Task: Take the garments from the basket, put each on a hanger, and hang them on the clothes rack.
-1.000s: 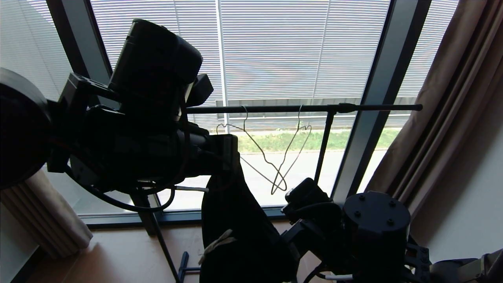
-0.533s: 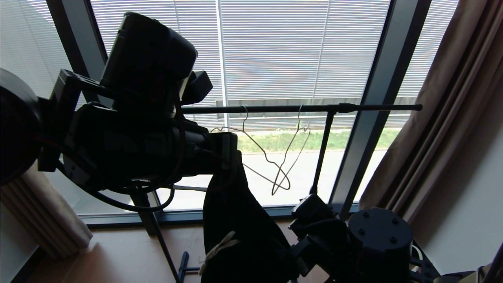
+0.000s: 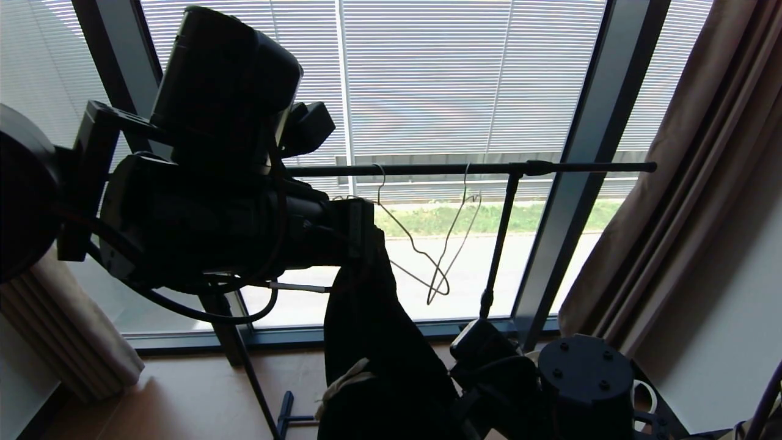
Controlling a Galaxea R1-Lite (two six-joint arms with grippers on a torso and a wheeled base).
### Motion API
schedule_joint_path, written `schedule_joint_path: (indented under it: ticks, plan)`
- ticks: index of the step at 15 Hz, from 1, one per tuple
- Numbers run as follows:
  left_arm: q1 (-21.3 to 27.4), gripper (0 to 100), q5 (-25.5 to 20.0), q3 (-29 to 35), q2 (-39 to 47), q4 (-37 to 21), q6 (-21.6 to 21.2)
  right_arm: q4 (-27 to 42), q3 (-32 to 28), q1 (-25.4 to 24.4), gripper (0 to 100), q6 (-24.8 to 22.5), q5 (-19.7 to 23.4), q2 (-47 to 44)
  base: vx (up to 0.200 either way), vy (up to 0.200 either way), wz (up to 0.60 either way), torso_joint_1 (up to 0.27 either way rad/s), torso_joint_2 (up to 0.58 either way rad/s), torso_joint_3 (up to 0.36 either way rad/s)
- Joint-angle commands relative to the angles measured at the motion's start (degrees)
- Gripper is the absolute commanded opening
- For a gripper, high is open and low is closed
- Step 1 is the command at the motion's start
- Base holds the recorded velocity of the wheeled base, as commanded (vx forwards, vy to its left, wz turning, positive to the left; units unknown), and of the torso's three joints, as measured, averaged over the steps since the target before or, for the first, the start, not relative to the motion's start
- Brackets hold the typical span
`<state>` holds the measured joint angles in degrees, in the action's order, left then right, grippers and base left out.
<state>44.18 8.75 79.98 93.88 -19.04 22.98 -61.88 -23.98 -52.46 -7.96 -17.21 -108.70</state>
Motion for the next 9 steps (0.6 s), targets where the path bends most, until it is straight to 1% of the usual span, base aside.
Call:
schedule_joint_path:
  ticks: [1, 2, 3, 5, 6, 8, 9]
  plan:
    - [0.0, 0, 0.0, -0.3, 0.0, 0.1, 0.0, -0.1, 0.1, 0.2, 100, 0.5, 0.1, -1.3, 0.0, 0.0, 0.0, 0.0, 0.0, 0.0]
    - [0.0, 0, -0.5, -0.3, 0.0, 0.1, 0.0, -0.1, -0.1, 0.2, 100, 1.6, 0.0, -1.2, 0.0, 0.0, 0.0, 0.0, 0.0, 0.0]
    - [0.0, 0, -0.7, -0.3, 0.0, 0.1, 0.0, -0.1, -0.1, 0.2, 0, 2.2, -0.1, -1.1, 0.0, 0.0, 0.0, 0.0, 0.0, 0.0]
    - [-0.1, 0, -0.9, -0.3, -0.6, 0.1, 0.1, -0.2, 0.2, 1.7, 0, 3.4, -0.2, -0.5, 0.0, 0.0, 0.0, 0.0, 0.0, 0.0]
    - [-0.1, 0, -0.9, -0.5, -0.8, 0.1, 0.1, -0.2, 0.6, 3.2, 0, 4.2, -0.4, 0.4, 0.0, 0.0, 0.0, 0.0, 0.0, 0.0]
    - [-0.5, 0, -0.9, -3.3, -1.9, 0.1, 0.1, -2.0, 1.7, 7.3, 0, 5.4, -0.3, 3.1, 0.0, 0.0, 0.0, 0.0, 0.0, 0.0]
    - [-0.6, 0, -1.0, -5.6, -2.6, 0.1, 0.0, -3.3, 2.3, 10.1, 0, 5.6, -0.1, 4.6, 0.0, 0.0, 0.0, 0.0, 0.0, 0.0]
